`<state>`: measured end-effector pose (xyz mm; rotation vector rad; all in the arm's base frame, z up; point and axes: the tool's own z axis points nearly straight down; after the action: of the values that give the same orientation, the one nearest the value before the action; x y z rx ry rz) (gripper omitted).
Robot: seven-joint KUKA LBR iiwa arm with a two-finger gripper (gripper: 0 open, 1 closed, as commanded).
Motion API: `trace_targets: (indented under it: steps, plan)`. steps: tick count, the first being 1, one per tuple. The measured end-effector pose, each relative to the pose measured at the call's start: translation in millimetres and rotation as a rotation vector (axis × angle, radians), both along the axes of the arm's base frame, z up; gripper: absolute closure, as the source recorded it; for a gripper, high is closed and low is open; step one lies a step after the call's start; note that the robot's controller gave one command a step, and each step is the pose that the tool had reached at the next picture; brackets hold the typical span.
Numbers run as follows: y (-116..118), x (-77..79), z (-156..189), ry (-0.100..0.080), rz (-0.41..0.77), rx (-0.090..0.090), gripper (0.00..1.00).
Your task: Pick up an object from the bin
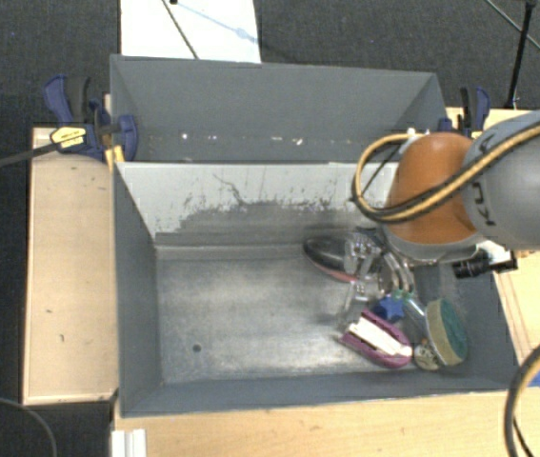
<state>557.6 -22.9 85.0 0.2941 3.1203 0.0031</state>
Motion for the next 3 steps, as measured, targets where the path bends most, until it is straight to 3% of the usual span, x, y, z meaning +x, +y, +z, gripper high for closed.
trace_targets:
  steps: [1, 2, 3]
  plan:
    - [5.6, 30.3, -5.3, -0.010, 0.120, -0.003, 0.00]
    - [7.3, 30.4, -7.7, -0.014, -0.007, 0.001, 0.00]
    - [9.0, 32.6, -2.6, -0.018, -0.005, 0.004, 1.00]
